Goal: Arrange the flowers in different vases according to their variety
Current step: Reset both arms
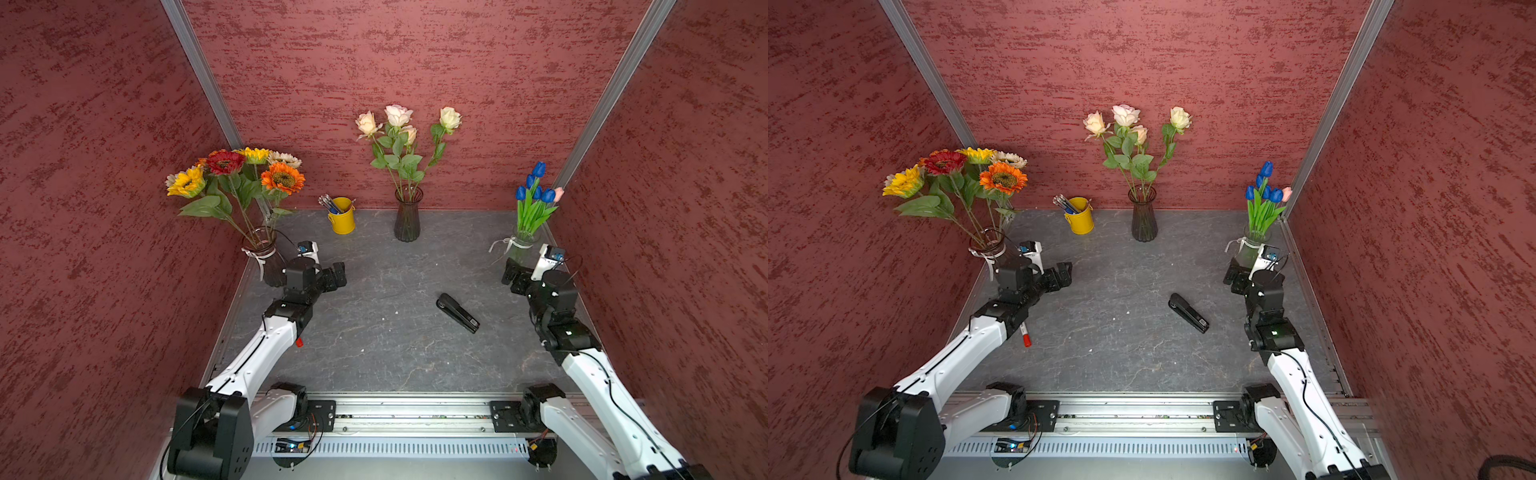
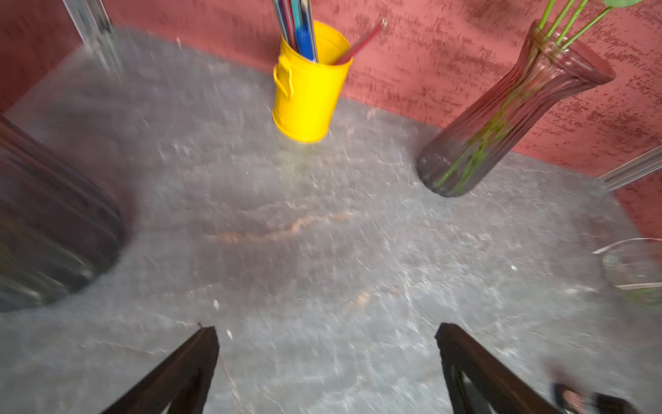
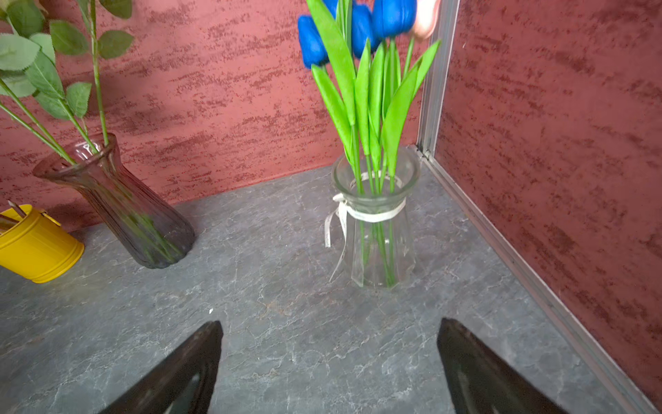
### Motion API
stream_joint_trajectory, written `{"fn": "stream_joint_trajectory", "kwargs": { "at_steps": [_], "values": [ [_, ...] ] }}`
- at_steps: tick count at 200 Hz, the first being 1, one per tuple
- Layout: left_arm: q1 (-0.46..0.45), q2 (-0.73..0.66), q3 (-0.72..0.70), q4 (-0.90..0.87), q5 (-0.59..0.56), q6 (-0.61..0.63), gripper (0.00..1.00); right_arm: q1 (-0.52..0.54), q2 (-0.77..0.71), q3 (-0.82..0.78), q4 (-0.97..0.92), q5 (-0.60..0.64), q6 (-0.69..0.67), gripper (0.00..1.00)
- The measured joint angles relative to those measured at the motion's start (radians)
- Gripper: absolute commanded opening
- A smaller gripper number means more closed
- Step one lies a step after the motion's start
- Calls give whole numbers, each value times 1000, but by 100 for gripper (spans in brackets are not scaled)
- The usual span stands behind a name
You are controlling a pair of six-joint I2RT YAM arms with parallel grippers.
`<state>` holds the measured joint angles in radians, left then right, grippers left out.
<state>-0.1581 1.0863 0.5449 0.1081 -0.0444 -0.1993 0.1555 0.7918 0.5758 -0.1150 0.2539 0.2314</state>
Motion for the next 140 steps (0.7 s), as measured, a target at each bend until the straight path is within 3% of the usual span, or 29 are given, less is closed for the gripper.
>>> {"fn": "stream_joint_trajectory", "kwargs": {
  "at_steps": [28,63,107,140],
  "values": [
    [0,32,-168,300,-33,170,100,27,16,-66,3,3,26,98],
    [5,115,-212,499,-72,306,100,47,31,-93,20,24,34,98],
    [66,388,-256,825,-92,294,100,66,92,-149,160,114,32,98],
    [131,465,-303,921,-106,247,100,87,125,-240,340,202,-39,98]
  ]
}}
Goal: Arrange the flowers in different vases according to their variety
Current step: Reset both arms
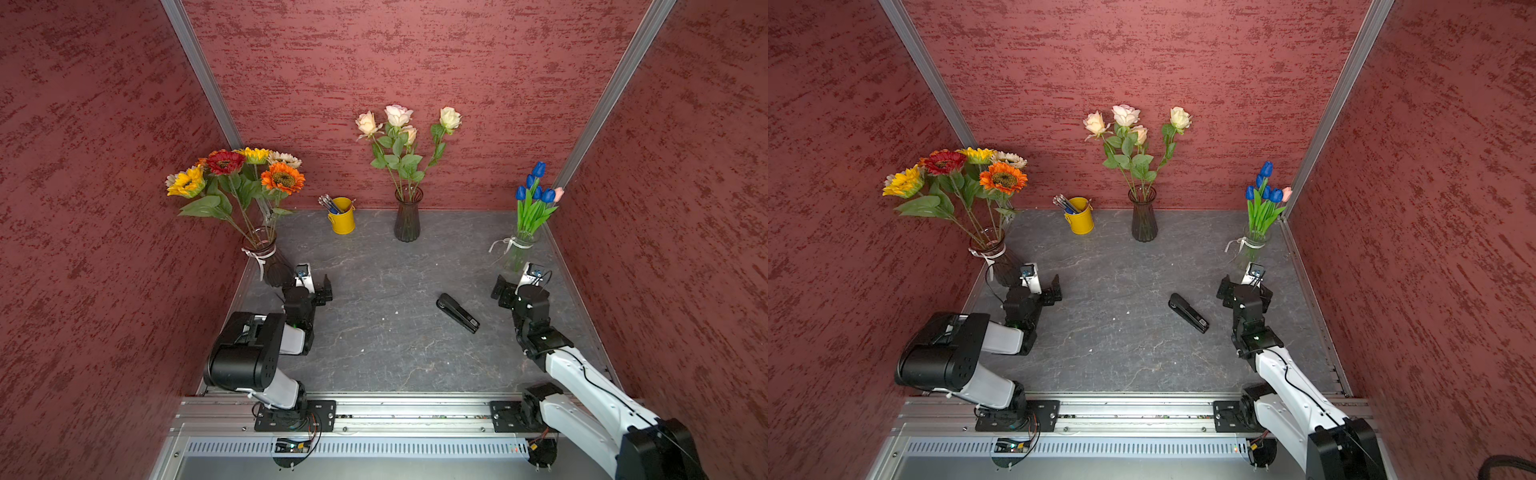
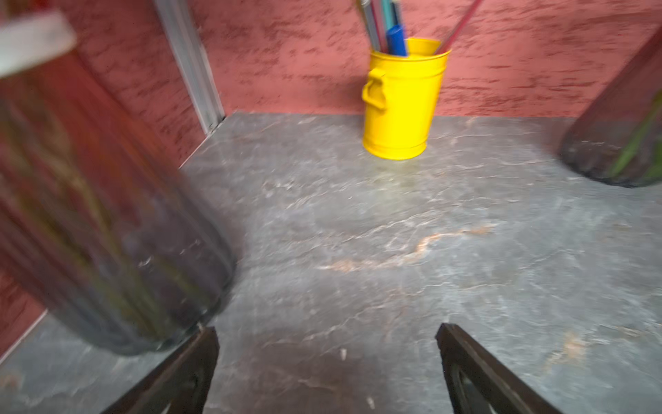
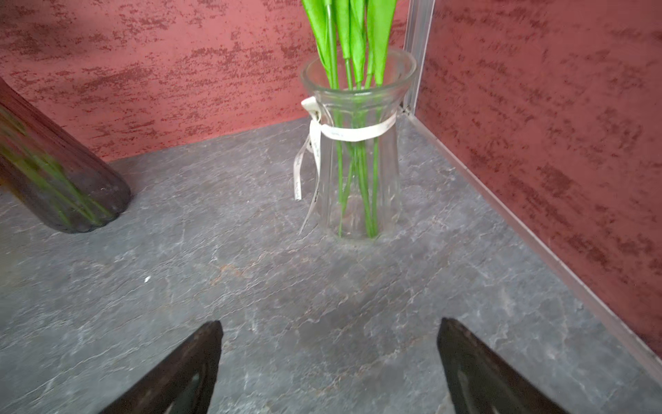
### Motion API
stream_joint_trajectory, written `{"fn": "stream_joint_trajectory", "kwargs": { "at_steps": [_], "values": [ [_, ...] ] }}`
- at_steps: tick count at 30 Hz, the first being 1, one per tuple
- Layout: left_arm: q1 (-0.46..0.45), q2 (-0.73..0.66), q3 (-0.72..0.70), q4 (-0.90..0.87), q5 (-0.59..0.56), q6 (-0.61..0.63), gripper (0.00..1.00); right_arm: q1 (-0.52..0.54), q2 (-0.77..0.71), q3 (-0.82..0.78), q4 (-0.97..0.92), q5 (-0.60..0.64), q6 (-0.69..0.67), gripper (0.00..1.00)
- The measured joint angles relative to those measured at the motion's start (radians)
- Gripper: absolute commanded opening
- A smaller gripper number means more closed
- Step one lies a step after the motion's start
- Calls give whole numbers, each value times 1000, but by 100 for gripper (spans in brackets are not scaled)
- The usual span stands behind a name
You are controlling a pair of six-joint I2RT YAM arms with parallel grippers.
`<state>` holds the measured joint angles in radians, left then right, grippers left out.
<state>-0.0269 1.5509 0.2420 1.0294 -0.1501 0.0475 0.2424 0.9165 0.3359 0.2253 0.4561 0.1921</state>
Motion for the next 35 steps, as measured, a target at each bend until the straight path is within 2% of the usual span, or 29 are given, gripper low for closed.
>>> {"fn": "stream_joint_trajectory", "kwargs": {
  "at_steps": [4,6,8,10,12,14,17,22,35],
  "values": [
    [-1,0,42,11,-2,-13,100,20,48,-65,172,52,-74,98],
    [-1,-1,69,-1,-9,-18,100,24,102,-131,327,76,-113,98],
    [-1,-1,84,-6,-11,-18,100,24,235,-189,536,95,-181,98],
    [-1,-1,85,-7,-12,-18,100,33,448,-195,729,117,-254,98],
    [-2,-1,85,-14,-12,-19,100,41,615,-160,831,97,-314,99],
    [-2,-1,85,-17,-13,-20,100,61,689,-137,922,90,-356,99],
    [-2,-1,85,-17,-13,-21,100,53,678,-151,1025,34,-376,98],
    [-2,-1,85,-20,-16,-21,100,-58,688,-153,1108,-97,-347,98],
    [-2,-1,86,-30,-13,-24,100,-76,693,-135,1101,-165,-318,98]
  ]
}}
